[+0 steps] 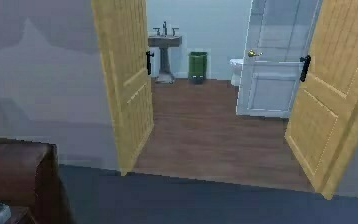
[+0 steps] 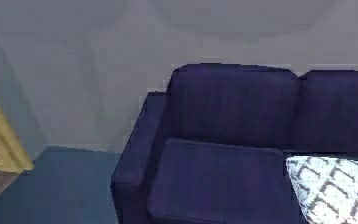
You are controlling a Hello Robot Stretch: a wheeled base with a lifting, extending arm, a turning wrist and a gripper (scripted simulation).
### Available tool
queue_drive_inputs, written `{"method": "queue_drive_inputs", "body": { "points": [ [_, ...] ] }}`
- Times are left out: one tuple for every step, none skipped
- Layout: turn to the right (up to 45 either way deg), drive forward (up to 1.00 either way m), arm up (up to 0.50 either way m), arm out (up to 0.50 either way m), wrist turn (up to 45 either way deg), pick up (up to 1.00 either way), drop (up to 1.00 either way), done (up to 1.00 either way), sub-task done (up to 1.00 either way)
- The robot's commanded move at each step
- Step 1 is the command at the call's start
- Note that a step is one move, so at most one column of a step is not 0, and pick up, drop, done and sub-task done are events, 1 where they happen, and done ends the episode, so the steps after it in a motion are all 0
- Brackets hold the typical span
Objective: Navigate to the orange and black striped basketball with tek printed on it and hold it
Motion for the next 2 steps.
{"method": "queue_drive_inputs", "body": {
  "points": [
    [0.0,1.00,0.00,0.00,0.0,0.00,0.00,0.00,0.00],
    [0.0,1.00,0.00,0.00,0.0,0.00,0.00,0.00,0.00]
  ]
}}
